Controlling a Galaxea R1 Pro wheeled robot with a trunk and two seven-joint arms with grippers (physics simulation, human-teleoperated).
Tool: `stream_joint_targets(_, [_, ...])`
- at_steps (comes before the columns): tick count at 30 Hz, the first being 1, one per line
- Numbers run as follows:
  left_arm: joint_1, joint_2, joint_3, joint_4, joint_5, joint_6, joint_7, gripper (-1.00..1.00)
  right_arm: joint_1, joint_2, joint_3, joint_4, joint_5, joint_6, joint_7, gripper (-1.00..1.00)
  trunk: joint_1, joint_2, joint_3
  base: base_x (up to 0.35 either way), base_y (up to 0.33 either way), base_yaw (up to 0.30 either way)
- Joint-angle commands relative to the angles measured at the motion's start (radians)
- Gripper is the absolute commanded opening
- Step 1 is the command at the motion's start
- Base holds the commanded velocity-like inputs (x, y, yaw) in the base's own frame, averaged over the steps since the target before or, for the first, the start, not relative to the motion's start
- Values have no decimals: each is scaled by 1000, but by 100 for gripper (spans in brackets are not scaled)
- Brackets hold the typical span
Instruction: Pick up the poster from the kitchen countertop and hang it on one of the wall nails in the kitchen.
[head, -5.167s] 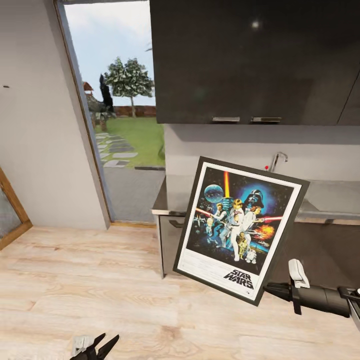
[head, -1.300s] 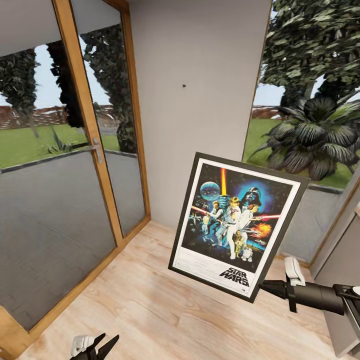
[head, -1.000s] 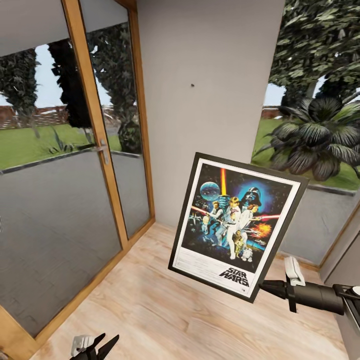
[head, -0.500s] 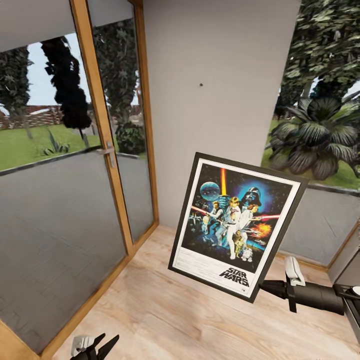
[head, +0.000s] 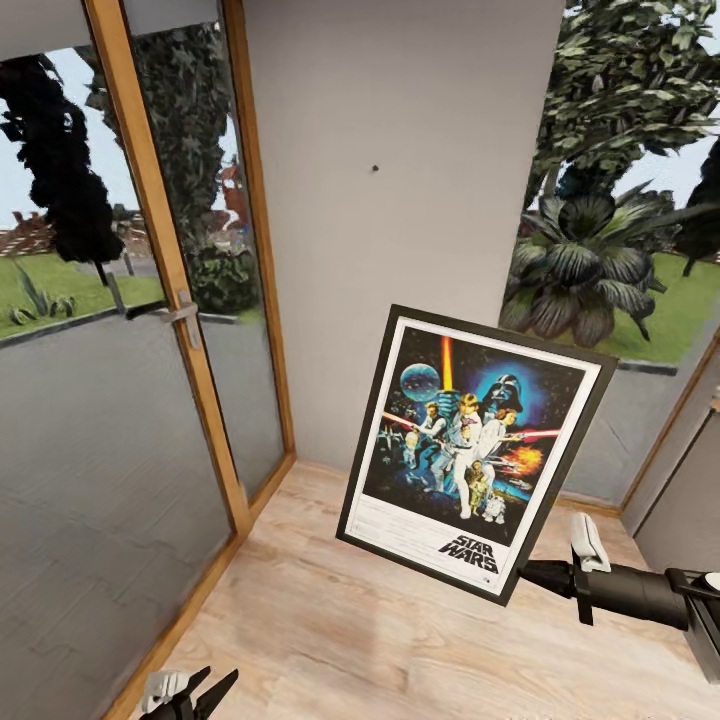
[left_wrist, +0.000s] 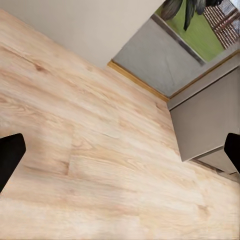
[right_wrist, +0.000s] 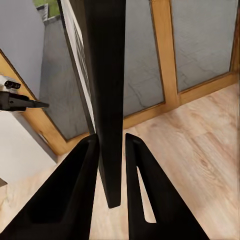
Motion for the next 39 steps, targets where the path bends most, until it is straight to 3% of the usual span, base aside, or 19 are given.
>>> stream_joint_targets(1, [-1, 0, 8, 1, -7, -5, -3, 100, -1, 0, 0, 0, -1, 13, 5, -100, 1, -2, -2, 145, 327, -290])
stream_joint_targets(21, [-1, 0, 8, 0, -7, -5, -3, 100, -1, 0, 0, 0, -1, 13, 5, -100, 1, -2, 0, 143, 323, -94])
stream_joint_targets(39, [-1, 0, 8, 0, -7, -5, -3, 100, -1, 0, 1, 0, -1, 13, 5, -100, 1, -2, 12, 16, 37, -284])
